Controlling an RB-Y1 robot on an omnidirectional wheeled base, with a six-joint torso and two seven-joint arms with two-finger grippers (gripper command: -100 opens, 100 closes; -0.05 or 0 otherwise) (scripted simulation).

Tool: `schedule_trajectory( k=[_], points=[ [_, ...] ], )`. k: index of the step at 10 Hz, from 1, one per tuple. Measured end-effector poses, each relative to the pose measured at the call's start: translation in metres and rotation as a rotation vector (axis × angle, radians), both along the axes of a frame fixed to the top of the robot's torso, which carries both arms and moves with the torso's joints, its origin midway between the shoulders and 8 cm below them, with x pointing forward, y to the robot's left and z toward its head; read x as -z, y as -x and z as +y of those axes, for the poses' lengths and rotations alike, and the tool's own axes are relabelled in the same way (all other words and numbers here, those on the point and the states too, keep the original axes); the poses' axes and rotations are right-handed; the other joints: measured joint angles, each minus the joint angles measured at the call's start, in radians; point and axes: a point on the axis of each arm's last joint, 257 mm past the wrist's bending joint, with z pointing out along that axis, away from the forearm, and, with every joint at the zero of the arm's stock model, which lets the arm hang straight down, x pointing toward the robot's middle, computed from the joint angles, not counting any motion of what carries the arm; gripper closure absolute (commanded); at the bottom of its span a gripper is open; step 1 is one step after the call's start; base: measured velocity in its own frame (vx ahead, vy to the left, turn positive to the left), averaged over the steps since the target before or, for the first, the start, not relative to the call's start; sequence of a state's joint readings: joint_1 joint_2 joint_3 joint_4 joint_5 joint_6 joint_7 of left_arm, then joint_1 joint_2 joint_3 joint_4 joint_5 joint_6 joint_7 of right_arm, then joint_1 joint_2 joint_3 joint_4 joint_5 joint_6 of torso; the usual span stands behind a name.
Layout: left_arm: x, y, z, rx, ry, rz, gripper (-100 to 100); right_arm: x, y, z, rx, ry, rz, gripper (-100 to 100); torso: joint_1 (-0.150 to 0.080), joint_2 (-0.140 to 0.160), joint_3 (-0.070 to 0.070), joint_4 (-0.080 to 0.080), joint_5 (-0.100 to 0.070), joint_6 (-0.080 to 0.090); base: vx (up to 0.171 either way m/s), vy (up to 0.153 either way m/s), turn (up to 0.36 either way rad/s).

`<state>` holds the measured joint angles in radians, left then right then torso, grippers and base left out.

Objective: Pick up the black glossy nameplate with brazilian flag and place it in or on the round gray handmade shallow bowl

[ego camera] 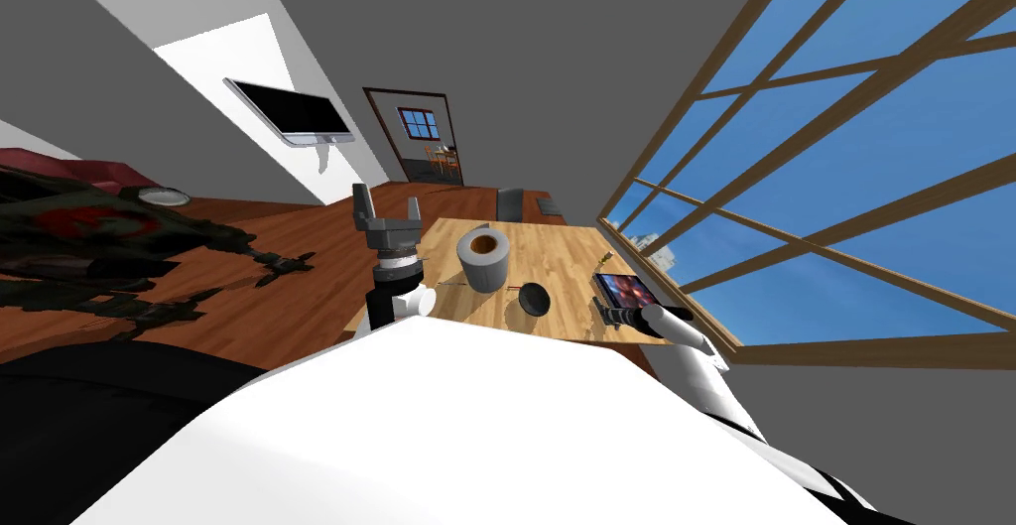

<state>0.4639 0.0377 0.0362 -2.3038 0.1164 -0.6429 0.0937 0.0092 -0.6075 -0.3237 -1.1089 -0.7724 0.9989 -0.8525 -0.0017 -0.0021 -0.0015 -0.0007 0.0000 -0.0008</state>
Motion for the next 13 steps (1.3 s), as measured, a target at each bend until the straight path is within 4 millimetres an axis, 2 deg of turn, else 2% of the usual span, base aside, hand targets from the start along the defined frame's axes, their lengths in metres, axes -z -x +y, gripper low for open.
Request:
schedule_trajectory(
  k=[3, 4, 5, 8, 13],
  points=[
    [0.000, 0.000, 0.000, 0.000, 0.000, 0.000, 0, 0.001, 0.005, -0.002, 0.001, 0.001, 0.013, 100, -0.008, 0.004, 0.003, 0.003, -0.008, -0.001, 0.001, 0.002, -0.002],
    [0.000, 0.000, 0.000, 0.000, 0.000, 0.000, 0, 0.001, 0.005, -0.002, 0.001, 0.001, 0.013, 0, -0.009, 0.003, 0.003, 0.003, -0.008, -0.001, 0.000, 0.000, 0.000],
    [0.000, 0.000, 0.000, 0.000, 0.000, 0.000, 0, 0.001, 0.005, -0.002, 0.001, 0.001, 0.014, 100, -0.010, 0.003, 0.003, 0.003, -0.008, -0.001, -0.069, -0.082, 0.230],
    [0.000, 0.000, 0.000, 0.000, 0.000, 0.000, 0, -0.002, -0.010, 0.004, 0.026, 0.001, 0.004, 100, -0.017, 0.009, 0.006, 0.004, -0.010, -0.003, -0.124, -0.088, 0.161],
    [0.000, 0.000, 0.000, 0.000, 0.000, 0.000, 0, -0.007, -0.025, 0.011, 0.093, -0.001, 0.010, 100, -0.016, 0.007, 0.005, 0.003, -0.010, -0.001, -0.115, -0.077, 0.156]
  ],
)
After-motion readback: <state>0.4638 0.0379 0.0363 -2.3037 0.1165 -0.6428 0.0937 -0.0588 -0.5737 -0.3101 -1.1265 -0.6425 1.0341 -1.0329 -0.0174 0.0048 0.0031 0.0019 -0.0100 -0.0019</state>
